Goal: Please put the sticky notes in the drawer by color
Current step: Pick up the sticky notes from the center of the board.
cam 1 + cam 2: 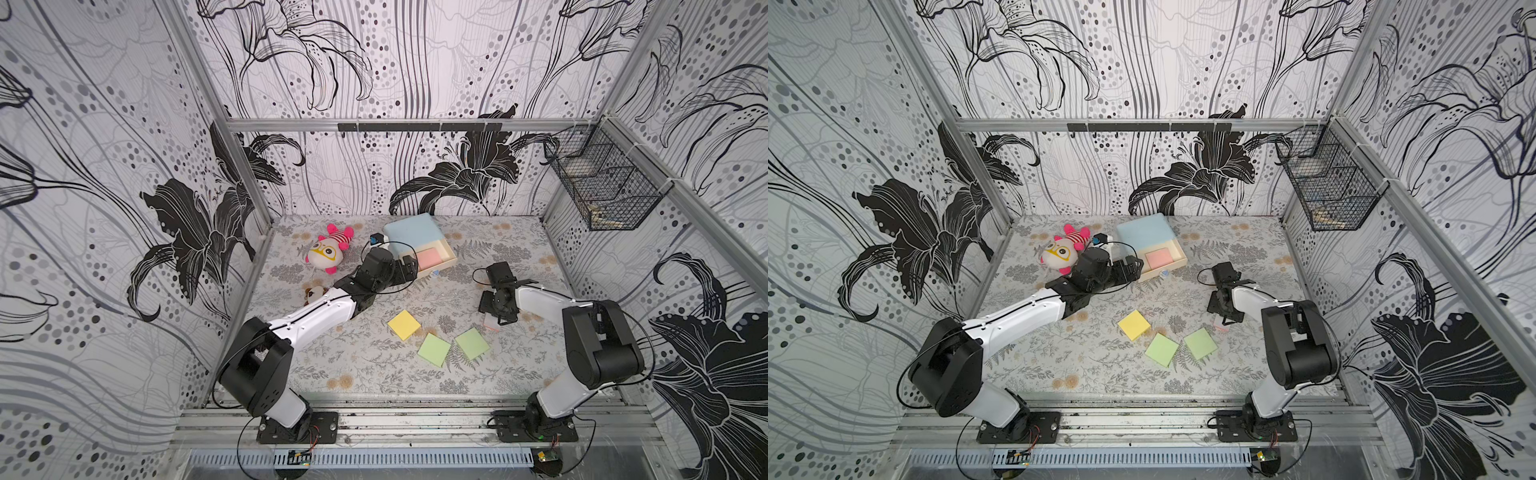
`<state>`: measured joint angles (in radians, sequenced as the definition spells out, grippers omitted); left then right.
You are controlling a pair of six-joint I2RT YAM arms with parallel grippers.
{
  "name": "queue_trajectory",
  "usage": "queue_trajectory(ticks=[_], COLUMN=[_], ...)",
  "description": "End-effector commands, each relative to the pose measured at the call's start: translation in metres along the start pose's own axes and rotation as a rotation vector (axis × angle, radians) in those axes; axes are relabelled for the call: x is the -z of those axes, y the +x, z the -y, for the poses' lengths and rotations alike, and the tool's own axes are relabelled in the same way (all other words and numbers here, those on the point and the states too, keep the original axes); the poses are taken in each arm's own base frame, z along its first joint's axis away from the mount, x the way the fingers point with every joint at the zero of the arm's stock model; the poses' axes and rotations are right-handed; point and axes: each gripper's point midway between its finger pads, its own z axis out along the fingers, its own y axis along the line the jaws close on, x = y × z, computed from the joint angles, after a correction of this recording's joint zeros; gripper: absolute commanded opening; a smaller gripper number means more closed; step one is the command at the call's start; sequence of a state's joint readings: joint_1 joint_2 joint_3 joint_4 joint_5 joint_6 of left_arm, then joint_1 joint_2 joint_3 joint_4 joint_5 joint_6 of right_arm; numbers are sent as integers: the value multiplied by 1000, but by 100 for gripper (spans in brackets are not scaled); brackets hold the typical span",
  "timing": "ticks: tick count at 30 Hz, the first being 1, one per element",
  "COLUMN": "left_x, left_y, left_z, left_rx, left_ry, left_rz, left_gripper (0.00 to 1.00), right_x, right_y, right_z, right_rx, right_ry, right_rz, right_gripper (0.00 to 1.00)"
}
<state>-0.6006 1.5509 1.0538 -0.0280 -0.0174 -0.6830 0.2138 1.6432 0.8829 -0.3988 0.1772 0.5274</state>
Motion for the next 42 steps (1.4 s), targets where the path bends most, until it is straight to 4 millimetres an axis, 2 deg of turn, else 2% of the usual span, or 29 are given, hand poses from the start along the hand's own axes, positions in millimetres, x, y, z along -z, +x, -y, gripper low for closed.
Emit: queue_trajectory(ticks=[1, 2, 6, 16, 25, 32, 42], left_x=[7, 7, 5, 5, 5, 2, 1], left_y=[-9, -8, -7, -7, -7, -6, -6], left_z=[7, 7, 6, 7, 7, 10, 9], left_rx=[-5, -5, -4, -3, 3, 8, 14], left_ry=[29, 29, 29, 33, 32, 46, 40], left_rz=[41, 41, 40, 38, 36, 26, 23], left_gripper=[97, 97, 97, 97, 97, 97, 97], right_x=[-1, -8, -9, -18, -15, -16, -16], right_y=[5, 12, 15, 24, 37, 42, 45], right_z=[1, 4, 11, 6, 8, 10, 10], right_rx=[64, 82, 117, 156, 173, 179, 201], right_ry=[20, 40, 79, 48, 2, -28, -47], right_rz=[-38, -71, -91, -133, -163, -163, -171], right_gripper=[70, 70, 70, 67, 71, 67, 66])
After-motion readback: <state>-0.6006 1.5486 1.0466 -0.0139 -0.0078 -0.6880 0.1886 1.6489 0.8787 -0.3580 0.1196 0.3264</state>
